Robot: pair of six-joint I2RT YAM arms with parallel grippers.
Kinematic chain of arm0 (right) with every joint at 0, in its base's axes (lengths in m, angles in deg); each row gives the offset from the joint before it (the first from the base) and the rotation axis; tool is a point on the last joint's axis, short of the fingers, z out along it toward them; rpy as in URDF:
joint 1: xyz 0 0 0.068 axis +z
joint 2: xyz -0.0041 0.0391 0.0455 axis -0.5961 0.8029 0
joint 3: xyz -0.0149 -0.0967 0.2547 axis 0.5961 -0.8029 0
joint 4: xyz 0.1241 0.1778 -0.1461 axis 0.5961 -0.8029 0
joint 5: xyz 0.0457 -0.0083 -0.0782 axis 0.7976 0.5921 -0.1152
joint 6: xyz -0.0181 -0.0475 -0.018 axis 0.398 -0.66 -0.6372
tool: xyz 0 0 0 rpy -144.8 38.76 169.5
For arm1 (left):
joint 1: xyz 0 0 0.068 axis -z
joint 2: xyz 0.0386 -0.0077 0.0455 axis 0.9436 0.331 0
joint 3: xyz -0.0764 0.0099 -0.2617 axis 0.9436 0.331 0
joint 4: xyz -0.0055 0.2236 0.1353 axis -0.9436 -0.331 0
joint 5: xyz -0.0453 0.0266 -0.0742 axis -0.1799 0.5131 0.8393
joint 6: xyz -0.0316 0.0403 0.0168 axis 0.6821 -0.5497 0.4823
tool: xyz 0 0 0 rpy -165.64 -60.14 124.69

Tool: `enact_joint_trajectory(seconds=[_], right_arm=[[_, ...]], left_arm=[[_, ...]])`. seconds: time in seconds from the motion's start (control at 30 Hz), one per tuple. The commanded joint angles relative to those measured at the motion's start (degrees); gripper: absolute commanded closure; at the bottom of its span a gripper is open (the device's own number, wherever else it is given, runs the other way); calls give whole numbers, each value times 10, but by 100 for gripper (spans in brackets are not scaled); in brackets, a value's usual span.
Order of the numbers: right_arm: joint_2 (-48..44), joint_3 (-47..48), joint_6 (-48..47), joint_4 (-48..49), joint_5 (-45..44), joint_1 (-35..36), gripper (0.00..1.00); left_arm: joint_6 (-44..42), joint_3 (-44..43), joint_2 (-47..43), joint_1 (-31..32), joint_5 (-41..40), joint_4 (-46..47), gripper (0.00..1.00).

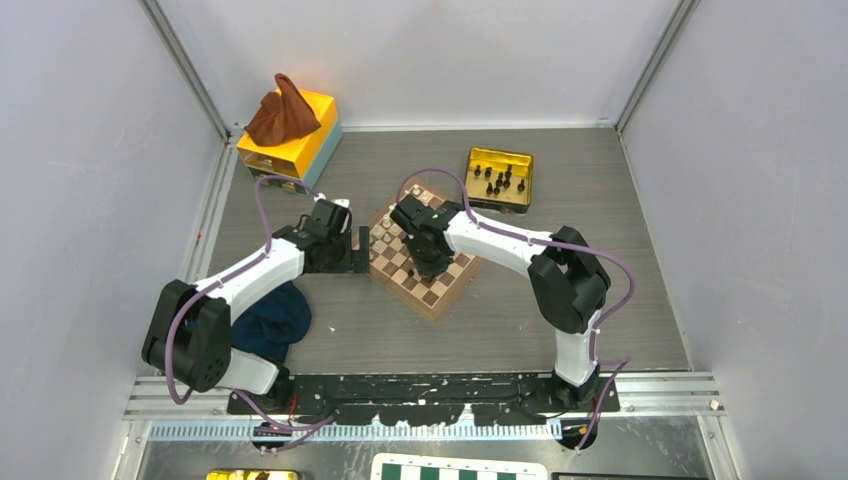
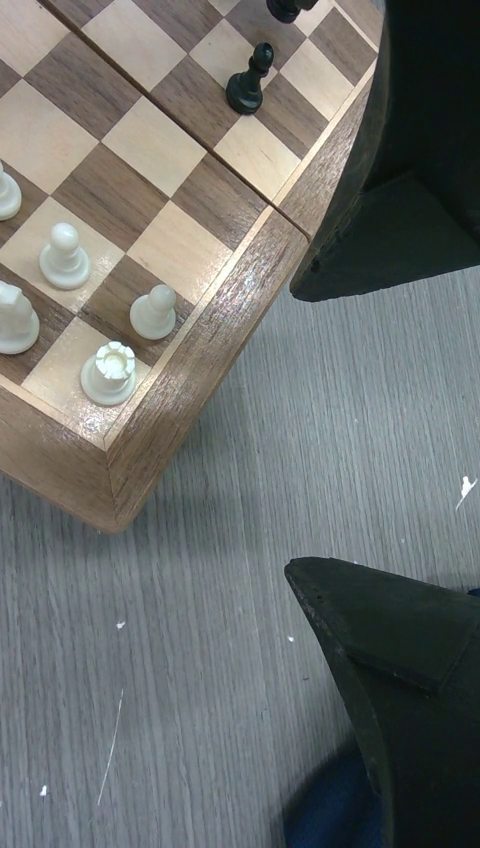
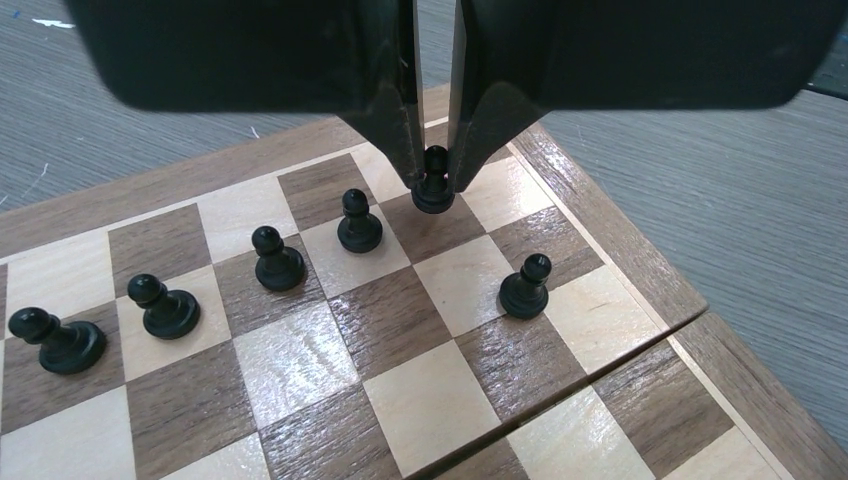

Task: Set up the chess pieces on the board
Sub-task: Place the chess piece on the chessboard.

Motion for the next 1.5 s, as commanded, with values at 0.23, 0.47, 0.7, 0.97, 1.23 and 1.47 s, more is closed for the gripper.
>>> enact_joint_trajectory(seconds=[0.23,0.47,0.7,0.97,1.23,1.47], right_arm=[[-27,-16,8,44,-11,4,92],[-20,-15,7,45,-7,4,92],[-15,-13,6,41,-7,4,89],[-15,-7,6,31,-8,4,89],[-14,-8,7,25,-4,4,89],[-13,-11,10,25,-2,4,88]], left_arm=[[5,-10,-4,-1,7,20,0],[5,-10,-1,-1,7,20,0],[5,-10,-1,-1,6,19,0],[5,-10,0,-1,6,20,0],[6,-10,1,-1,7,20,0],[6,-10,0,-1,8,21,0]])
